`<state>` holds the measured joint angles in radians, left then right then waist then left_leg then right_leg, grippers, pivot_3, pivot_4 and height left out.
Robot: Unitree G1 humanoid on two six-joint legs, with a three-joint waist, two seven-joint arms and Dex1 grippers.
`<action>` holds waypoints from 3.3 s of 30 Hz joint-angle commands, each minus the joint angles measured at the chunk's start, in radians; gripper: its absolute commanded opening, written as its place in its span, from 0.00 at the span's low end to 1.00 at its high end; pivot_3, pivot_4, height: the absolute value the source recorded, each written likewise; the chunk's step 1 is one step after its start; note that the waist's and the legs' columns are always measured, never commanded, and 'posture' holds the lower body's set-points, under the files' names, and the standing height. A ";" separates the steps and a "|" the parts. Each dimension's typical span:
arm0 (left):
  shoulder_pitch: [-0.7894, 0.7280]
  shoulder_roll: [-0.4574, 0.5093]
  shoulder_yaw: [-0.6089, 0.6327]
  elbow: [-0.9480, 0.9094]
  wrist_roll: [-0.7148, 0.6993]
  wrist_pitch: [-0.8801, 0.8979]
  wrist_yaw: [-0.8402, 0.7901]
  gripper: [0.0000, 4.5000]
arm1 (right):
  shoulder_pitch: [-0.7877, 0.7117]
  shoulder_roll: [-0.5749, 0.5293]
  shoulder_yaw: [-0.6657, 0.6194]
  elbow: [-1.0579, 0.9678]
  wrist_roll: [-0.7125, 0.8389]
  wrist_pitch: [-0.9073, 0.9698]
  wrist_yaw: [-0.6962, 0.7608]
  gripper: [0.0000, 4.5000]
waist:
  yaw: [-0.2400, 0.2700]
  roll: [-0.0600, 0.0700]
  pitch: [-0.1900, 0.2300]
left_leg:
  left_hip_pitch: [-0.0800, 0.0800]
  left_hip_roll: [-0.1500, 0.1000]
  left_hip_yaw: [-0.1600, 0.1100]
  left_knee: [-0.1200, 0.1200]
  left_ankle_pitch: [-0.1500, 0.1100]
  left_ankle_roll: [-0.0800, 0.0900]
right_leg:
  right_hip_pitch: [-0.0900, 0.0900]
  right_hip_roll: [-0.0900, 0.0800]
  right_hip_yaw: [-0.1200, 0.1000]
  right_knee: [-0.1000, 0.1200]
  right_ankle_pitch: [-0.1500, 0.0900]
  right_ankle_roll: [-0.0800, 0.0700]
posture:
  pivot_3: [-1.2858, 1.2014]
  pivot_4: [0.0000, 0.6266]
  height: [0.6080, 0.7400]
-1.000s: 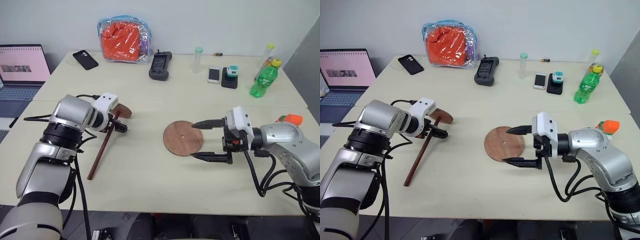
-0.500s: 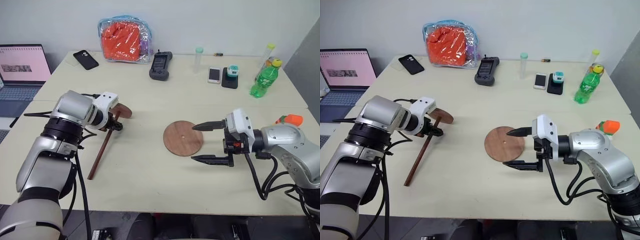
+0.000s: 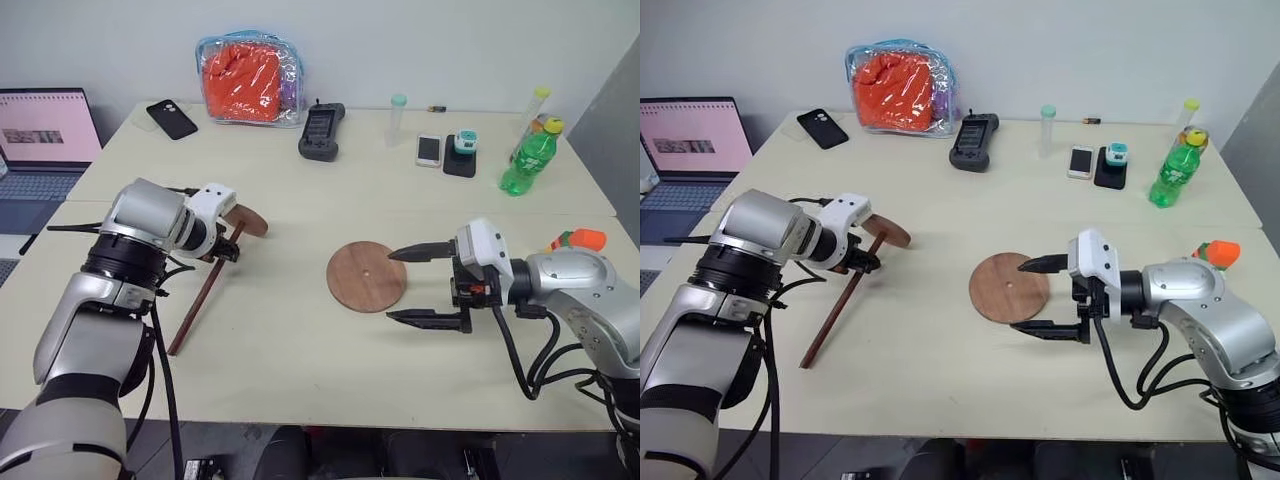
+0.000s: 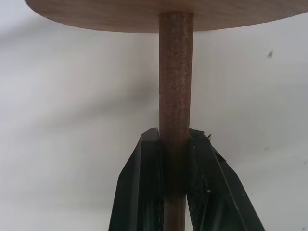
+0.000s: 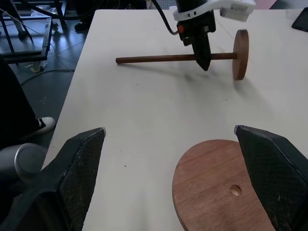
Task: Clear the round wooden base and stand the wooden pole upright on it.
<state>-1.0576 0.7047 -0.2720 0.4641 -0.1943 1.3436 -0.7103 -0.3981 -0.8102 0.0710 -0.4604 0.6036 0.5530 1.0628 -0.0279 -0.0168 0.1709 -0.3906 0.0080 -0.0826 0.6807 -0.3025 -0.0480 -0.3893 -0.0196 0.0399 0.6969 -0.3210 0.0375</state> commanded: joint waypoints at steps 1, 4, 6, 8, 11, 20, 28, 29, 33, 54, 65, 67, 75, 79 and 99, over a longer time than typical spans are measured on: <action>-0.069 -0.087 0.238 -0.185 -0.090 -0.116 0.048 0.06 | 0.044 -0.035 -0.095 -0.077 0.039 0.023 -0.022 1.00 | 0.005 0.000 0.000 | -0.003 0.000 -0.001 0.001 0.002 -0.003 | -0.001 -0.001 0.000 0.000 0.000 0.000 | 0.52 0.24 1.00; -0.060 -0.191 0.384 -0.309 -0.172 -0.248 0.073 0.06 | 0.081 -0.060 -0.157 -0.112 0.065 0.053 -0.049 1.00 | 0.014 0.000 0.000 | -0.008 -0.001 -0.004 0.004 0.002 -0.004 | -0.004 -0.004 0.000 -0.001 0.000 0.000 | 0.52 0.24 1.00; -0.022 -0.241 0.420 -0.384 -0.196 -0.348 0.074 0.06 | 0.102 -0.072 -0.193 -0.136 0.079 0.075 -0.076 1.00 | 0.016 0.000 0.000 | -0.009 -0.001 -0.002 0.004 0.002 -0.004 | -0.005 -0.004 0.000 -0.001 0.000 0.000 | 0.52 0.24 1.00; 0.017 -0.296 0.439 -0.450 -0.216 -0.438 0.084 0.06 | 0.136 -0.073 -0.242 -0.175 0.095 0.103 -0.121 1.00 | 0.013 0.000 0.000 | -0.007 -0.001 0.000 0.003 0.002 -0.004 | -0.005 -0.004 0.001 0.000 0.000 0.000 | 0.52 0.24 1.00; 0.040 -0.366 0.458 -0.503 -0.269 -0.497 0.085 0.06 | 0.195 -0.074 -0.300 -0.229 0.101 0.141 -0.194 1.00 | 0.009 0.000 0.000 | -0.006 0.000 0.002 0.002 0.002 -0.004 | -0.005 -0.003 0.001 0.002 0.000 0.000 | 0.52 0.24 1.00; 0.176 -0.489 0.363 -0.569 -0.319 -0.737 -0.015 0.06 | 0.344 -0.031 -0.354 -0.407 0.098 0.322 -0.480 1.00 | 0.011 0.000 -0.001 | -0.004 -0.001 0.002 0.002 0.002 -0.004 | -0.002 -0.001 0.002 0.001 0.000 0.000 | 0.52 0.24 1.00; 0.321 -0.491 0.247 -0.581 -0.273 -0.905 -0.093 0.06 | 0.407 -0.003 -0.287 -0.496 0.036 0.276 -0.538 1.00 | 0.011 0.000 -0.001 | -0.001 -0.001 0.002 0.001 0.002 -0.004 | 0.000 0.001 0.002 0.000 0.000 0.000 | 0.52 0.24 1.00; 0.328 -0.495 0.240 -0.578 -0.273 -0.913 -0.092 0.06 | 0.414 -0.002 -0.283 -0.496 0.028 0.271 -0.541 1.00 | 0.011 0.000 -0.001 | -0.001 -0.001 0.002 0.001 0.002 -0.004 | 0.000 0.001 0.001 0.000 0.000 0.000 | 0.52 0.24 1.00; 0.340 -0.515 0.216 -0.554 -0.263 -0.951 -0.091 0.06 | 0.433 0.011 -0.288 -0.491 0.048 0.268 -0.544 1.00 | 0.012 0.000 -0.001 | -0.001 -0.002 0.002 0.001 0.002 -0.003 | 0.001 0.001 0.001 0.000 0.000 0.000 | 0.52 0.24 1.00; 0.367 -0.549 0.183 -0.443 -0.210 -1.070 -0.088 0.06 | 0.479 -0.007 -0.361 -0.514 0.177 0.275 -0.543 1.00 | 0.011 0.000 -0.001 | -0.001 -0.002 0.002 0.001 0.000 0.000 | 0.001 0.001 0.001 0.000 0.000 0.000 | 0.52 0.24 1.00; 0.385 -0.569 0.174 -0.441 -0.210 -1.073 -0.070 0.06 | 0.480 -0.029 -0.370 -0.515 0.210 0.280 -0.551 1.00 | 0.012 0.000 -0.001 | 0.001 -0.002 0.002 0.001 0.000 0.000 | 0.002 0.001 0.001 0.000 0.000 0.000 | 0.52 0.24 1.00; 0.389 -0.569 0.169 -0.442 -0.209 -1.076 -0.072 0.06 | 0.479 -0.032 -0.371 -0.514 0.216 0.281 -0.555 1.00 | 0.012 0.000 -0.001 | 0.001 -0.002 0.002 0.001 0.000 0.000 | 0.002 0.001 0.001 0.000 0.000 0.000 | 0.52 0.24 1.00; 0.403 -0.564 0.148 -0.446 -0.201 -1.093 -0.079 0.06 | 0.478 -0.040 -0.365 -0.516 0.234 0.281 -0.572 1.00 | 0.013 0.000 -0.001 | 0.002 -0.002 0.002 0.001 0.000 0.001 | 0.003 0.001 0.001 0.000 0.000 0.000 | 0.52 0.24 1.00; 0.403 -0.555 0.158 -0.432 -0.200 -1.098 -0.067 0.06 | 0.478 -0.045 -0.364 -0.514 0.242 0.278 -0.577 1.00 | 0.016 0.000 -0.001 | 0.003 -0.002 0.002 0.001 0.000 0.001 | 0.005 0.001 0.001 0.000 0.000 0.000 | 0.52 0.24 1.00; 0.442 -0.520 0.140 -0.419 -0.155 -1.113 -0.041 0.06 | 0.457 -0.039 -0.340 -0.504 0.267 0.285 -0.611 1.00 | 0.021 0.000 -0.001 | 0.011 -0.001 0.002 0.000 0.000 0.001 | 0.012 0.002 0.001 -0.001 0.000 0.000 | 0.52 0.24 1.00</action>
<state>-0.6404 0.1622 -0.1063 0.0460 -0.4045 0.2293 -0.7548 0.0655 -0.8513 -0.2599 -0.9314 0.8495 0.8397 0.4671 -0.0074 -0.0172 0.1694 -0.3795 0.0070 -0.0807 0.6808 -0.3029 -0.0471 -0.3775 -0.0178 0.0412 0.6955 -0.3207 0.0379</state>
